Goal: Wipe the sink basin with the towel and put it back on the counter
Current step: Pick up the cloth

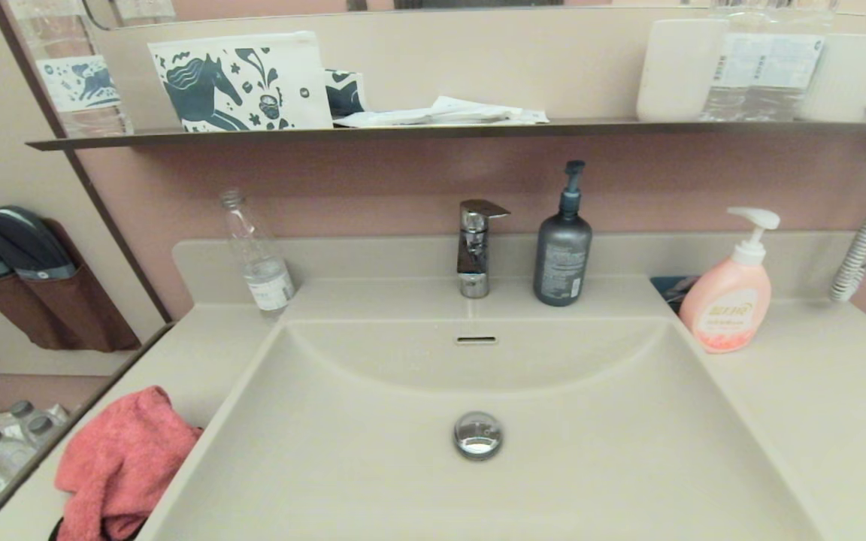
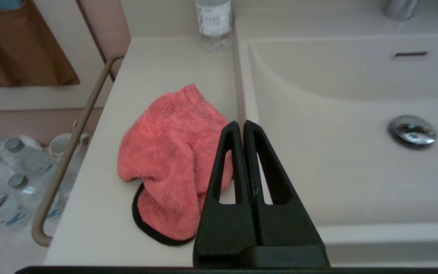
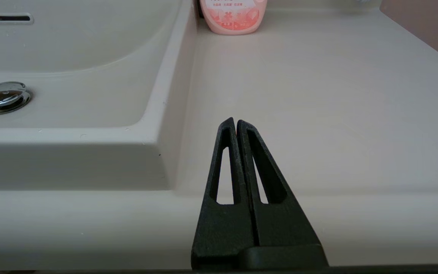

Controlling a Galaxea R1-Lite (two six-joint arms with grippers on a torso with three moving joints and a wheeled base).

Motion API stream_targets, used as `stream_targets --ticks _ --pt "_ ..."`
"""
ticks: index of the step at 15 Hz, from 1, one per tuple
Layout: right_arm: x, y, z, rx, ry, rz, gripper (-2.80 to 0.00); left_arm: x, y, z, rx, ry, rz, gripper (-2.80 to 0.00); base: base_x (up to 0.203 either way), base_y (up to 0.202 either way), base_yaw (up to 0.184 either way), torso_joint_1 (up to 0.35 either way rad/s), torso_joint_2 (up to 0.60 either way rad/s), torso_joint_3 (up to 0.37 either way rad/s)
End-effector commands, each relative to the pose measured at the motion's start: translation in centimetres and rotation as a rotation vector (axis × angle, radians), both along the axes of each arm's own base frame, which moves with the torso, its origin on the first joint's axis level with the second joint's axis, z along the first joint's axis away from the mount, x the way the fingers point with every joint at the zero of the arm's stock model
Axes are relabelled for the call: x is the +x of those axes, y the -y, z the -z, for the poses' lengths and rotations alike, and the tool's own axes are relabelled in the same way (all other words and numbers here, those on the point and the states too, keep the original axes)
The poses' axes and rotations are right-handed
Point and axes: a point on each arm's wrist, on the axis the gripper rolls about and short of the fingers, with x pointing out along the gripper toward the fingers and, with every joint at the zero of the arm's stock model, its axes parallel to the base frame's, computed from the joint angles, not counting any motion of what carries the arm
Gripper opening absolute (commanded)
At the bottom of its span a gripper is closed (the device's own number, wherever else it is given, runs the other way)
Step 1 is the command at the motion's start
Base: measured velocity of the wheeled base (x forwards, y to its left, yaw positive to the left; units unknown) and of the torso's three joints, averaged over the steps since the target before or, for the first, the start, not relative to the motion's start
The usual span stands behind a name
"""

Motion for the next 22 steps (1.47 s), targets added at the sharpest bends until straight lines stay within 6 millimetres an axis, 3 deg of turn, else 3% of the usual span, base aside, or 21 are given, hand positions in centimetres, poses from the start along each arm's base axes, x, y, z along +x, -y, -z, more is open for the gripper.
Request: stream_targets --ticks 1,5,9,10,18,22 --pt "0.0 0.0 0.0 0.000 0.000 0.000 -2.80 3.6 -0.1 -1.2 0.028 -0.165 -0.001 -2.80 0.000 0.000 0.000 0.000 0.00 0.000" --pt "0.0 0.0 0.0 0.000 0.000 0.000 -2.80 4.5 -0.2 -0.9 0.162 -0.439 0.009 -2.80 0.000 0.000 0.000 0.000 0.00 0.000" --pt "0.0 0.0 0.0 -0.001 0.000 0.000 -2.80 5.5 -0.5 -0.7 0.241 -0.517 -0.043 -2.80 0.000 0.000 0.000 0.000 0.00 0.000" --pt "0.0 0.0 0.0 -0.001 0.000 0.000 -2.80 5.8 -0.6 -0.6 0.251 -0.528 -0.047 0.00 0.000 0.000 0.000 0.000 0.00 0.000" --pt "0.0 0.0 0.0 0.000 0.000 0.000 -2.80 9.7 -1.4 -0.6 0.294 -0.660 -0.020 0.00 0.000 0.000 0.000 0.000 0.00 0.000" --pt "0.0 0.0 0.0 0.000 0.000 0.000 -2.80 11.4 -2.0 -0.5 0.226 -0.687 0.050 0.00 0.000 0.000 0.000 0.000 0.00 0.000"
